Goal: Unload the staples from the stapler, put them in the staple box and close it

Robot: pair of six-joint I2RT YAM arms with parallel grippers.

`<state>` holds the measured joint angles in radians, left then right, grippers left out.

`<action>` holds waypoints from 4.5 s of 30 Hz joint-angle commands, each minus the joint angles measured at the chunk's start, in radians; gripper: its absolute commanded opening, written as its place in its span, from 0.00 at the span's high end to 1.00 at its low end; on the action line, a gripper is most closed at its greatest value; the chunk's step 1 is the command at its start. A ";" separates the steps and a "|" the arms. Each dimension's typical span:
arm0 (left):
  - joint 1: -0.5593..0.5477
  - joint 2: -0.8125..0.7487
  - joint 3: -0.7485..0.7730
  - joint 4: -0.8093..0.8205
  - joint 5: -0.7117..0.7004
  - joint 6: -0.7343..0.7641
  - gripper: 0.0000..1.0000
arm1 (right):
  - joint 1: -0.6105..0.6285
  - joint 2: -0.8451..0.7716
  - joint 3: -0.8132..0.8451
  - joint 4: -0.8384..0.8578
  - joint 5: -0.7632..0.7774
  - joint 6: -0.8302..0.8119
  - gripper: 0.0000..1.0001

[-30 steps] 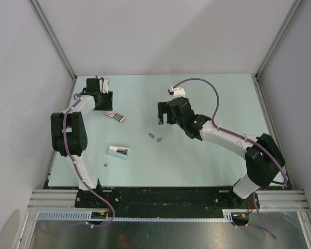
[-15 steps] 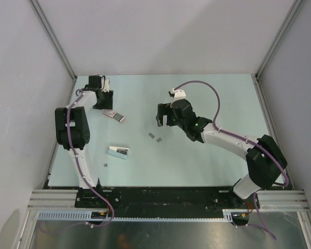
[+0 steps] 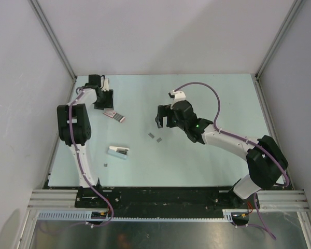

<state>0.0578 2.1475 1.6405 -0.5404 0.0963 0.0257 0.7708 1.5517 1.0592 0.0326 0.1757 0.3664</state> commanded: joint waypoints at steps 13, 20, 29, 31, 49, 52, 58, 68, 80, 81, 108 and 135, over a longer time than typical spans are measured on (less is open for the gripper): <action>-0.042 0.024 0.004 -0.018 -0.026 -0.039 0.40 | -0.014 -0.036 -0.024 0.080 -0.054 0.014 0.04; -0.108 -0.061 -0.127 -0.016 -0.021 -0.016 0.40 | -0.022 -0.047 -0.035 0.082 -0.058 0.017 0.05; -0.144 -0.146 -0.261 -0.010 0.017 -0.004 0.40 | -0.025 -0.055 -0.045 0.069 -0.052 0.011 0.05; -0.160 -0.163 -0.281 -0.010 0.027 -0.004 0.41 | -0.027 -0.058 -0.049 0.067 -0.050 0.011 0.05; -0.293 -0.340 -0.464 0.028 0.013 0.031 0.39 | -0.033 -0.047 -0.062 0.059 -0.041 0.012 0.05; -0.313 -0.375 -0.506 0.034 0.031 0.026 0.39 | -0.035 -0.048 -0.062 0.051 -0.040 0.011 0.05; -0.369 -0.455 -0.587 0.037 0.068 -0.006 0.39 | -0.037 -0.051 -0.065 0.045 -0.035 0.012 0.05; -0.454 -0.523 -0.667 0.037 0.095 -0.016 0.41 | -0.041 -0.055 -0.066 0.039 -0.035 0.011 0.05; -0.493 -0.553 -0.661 0.013 0.247 -0.010 0.23 | -0.049 -0.065 -0.067 0.030 -0.022 -0.002 0.04; -0.491 -0.559 -0.653 0.007 0.258 -0.006 0.21 | -0.048 -0.067 -0.067 0.030 -0.021 -0.003 0.04; -0.158 -0.657 -0.494 0.020 0.134 0.002 0.17 | 0.207 0.313 0.137 0.209 -0.079 -0.017 0.23; -0.145 -0.709 -0.539 0.022 0.154 0.024 0.19 | 0.289 0.690 0.556 -0.132 0.096 -0.071 0.49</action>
<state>-0.0933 1.4723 1.1069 -0.5365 0.2363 0.0292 1.0462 2.2154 1.5532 -0.0128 0.2226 0.3134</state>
